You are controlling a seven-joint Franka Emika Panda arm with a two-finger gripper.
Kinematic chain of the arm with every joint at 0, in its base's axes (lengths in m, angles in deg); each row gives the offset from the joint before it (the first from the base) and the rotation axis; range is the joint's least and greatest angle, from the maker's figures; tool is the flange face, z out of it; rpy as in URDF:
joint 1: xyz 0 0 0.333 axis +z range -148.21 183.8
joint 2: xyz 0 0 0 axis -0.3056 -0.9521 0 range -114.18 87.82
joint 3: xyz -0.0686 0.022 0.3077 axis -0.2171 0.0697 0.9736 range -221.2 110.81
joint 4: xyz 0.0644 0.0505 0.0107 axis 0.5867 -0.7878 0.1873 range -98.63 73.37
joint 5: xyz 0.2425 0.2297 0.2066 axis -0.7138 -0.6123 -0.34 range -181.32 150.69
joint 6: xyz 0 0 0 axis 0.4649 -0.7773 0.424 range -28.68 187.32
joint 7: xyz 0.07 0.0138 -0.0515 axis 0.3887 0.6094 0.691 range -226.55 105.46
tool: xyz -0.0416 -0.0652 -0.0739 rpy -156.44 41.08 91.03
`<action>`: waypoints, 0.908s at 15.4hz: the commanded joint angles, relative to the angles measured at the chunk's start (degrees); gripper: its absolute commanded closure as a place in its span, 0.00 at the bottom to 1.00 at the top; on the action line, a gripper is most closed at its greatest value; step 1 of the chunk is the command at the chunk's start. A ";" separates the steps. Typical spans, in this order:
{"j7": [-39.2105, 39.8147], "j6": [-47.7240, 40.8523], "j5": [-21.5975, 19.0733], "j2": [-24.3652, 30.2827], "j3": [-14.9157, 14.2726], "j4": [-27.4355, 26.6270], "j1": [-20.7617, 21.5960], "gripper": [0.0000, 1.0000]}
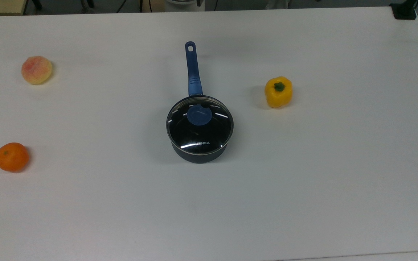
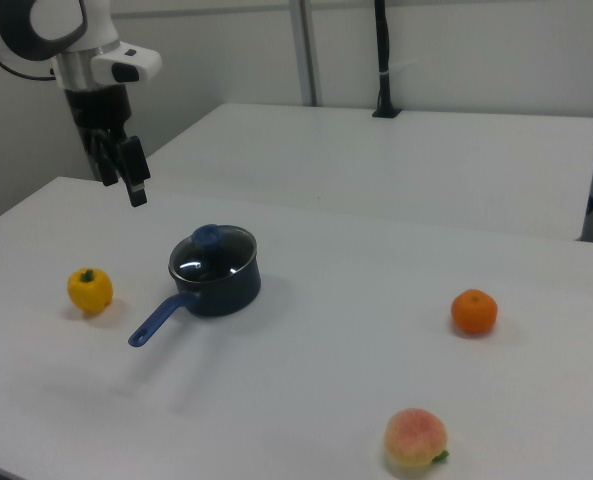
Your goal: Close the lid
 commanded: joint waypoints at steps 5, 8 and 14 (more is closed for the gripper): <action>22.02 8.25 -1.43 1.86 0.57 -4.66 -2.62 0.00; 22.65 11.26 -1.51 0.45 0.57 -4.31 -3.06 0.00; 24.23 13.37 -1.87 0.36 0.65 -4.39 -3.59 0.00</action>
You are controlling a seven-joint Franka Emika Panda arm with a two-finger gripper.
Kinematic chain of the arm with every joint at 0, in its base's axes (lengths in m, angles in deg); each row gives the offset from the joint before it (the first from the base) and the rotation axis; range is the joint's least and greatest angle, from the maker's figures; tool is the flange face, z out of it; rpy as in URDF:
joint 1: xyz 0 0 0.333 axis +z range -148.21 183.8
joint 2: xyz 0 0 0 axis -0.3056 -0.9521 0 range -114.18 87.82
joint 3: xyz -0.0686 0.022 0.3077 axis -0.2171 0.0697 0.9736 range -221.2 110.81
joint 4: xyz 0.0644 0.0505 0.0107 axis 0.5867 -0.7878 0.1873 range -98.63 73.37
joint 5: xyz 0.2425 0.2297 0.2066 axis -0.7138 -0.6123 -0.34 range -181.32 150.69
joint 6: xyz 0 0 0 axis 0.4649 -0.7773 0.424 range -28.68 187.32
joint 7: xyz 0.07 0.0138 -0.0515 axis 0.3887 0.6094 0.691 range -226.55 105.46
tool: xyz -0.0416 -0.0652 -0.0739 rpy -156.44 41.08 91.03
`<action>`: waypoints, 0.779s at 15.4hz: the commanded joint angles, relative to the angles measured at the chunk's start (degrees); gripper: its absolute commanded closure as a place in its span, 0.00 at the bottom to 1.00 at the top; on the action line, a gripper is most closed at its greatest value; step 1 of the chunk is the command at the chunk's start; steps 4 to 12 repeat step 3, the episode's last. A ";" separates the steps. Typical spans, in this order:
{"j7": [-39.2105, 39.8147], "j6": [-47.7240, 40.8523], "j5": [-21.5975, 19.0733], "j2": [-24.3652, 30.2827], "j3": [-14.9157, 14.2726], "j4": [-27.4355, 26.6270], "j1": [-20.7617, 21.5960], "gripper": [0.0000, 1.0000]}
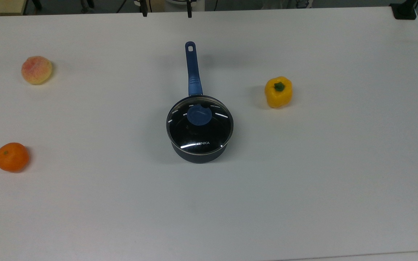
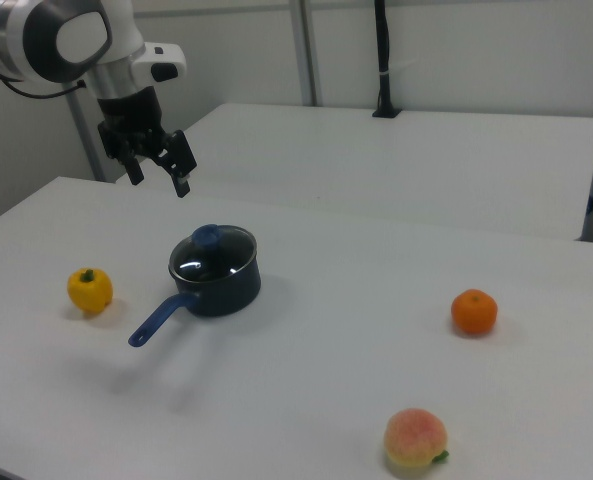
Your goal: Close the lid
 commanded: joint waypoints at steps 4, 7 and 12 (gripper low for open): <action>1.24 1.32 -1.58 0.67 0.74 -1.13 -0.74 0.00; 1.24 1.32 -1.58 0.67 0.74 -1.13 -0.74 0.00; 1.24 1.32 -1.58 0.67 0.74 -1.13 -0.74 0.00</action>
